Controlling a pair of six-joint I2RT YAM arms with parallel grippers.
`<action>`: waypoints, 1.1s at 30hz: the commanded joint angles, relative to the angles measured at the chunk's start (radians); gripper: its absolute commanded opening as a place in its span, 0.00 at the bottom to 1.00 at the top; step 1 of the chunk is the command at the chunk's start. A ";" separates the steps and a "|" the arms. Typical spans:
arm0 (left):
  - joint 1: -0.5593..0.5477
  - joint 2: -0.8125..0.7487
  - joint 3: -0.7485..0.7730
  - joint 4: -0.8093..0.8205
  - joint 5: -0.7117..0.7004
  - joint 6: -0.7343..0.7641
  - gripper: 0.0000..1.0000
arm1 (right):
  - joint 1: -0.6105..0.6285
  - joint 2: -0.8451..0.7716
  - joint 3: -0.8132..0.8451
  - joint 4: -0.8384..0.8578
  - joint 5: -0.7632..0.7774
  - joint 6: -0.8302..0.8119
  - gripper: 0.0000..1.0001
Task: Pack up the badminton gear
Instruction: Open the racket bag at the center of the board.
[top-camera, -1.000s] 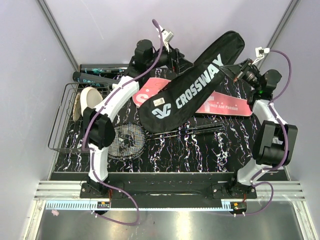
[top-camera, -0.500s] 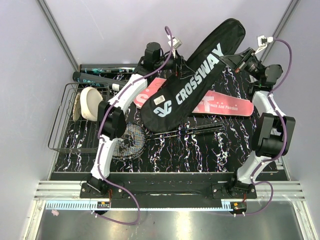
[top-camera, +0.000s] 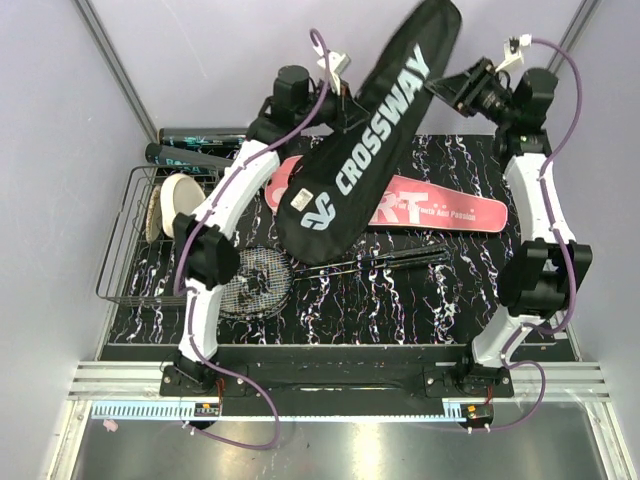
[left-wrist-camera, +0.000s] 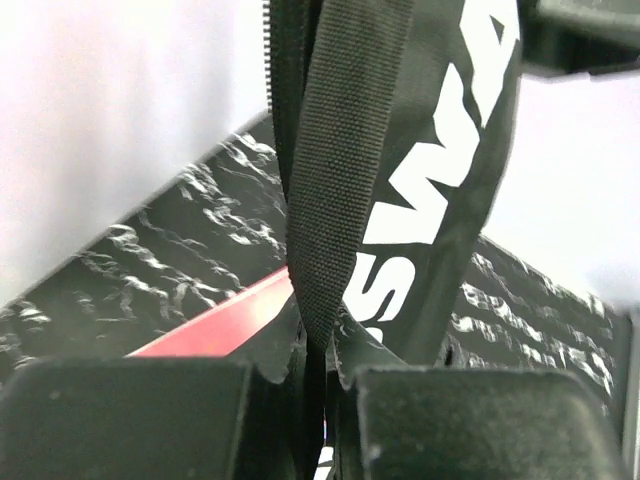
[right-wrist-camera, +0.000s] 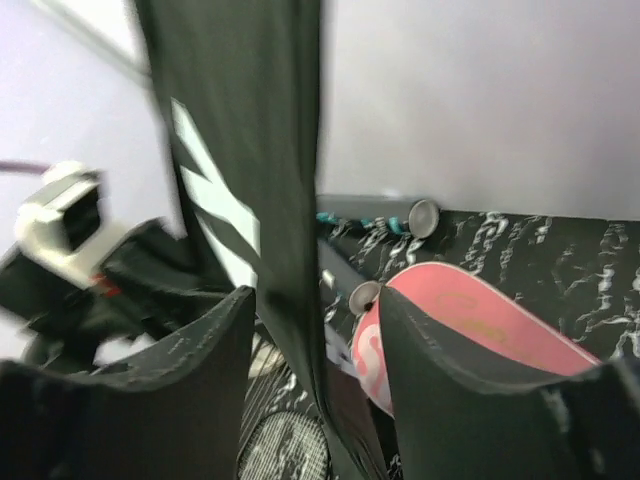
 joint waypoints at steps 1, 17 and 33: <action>-0.003 -0.260 0.049 -0.053 -0.450 -0.090 0.00 | 0.067 0.020 0.318 -0.741 0.348 -0.203 0.69; -0.004 -0.470 -0.233 -0.385 -0.951 -0.569 0.00 | 0.636 -0.315 -0.232 -0.400 0.544 -0.416 1.00; -0.053 -0.499 -0.347 -0.495 -1.068 -0.715 0.00 | 0.839 -0.108 -0.091 -0.462 0.721 -0.470 0.73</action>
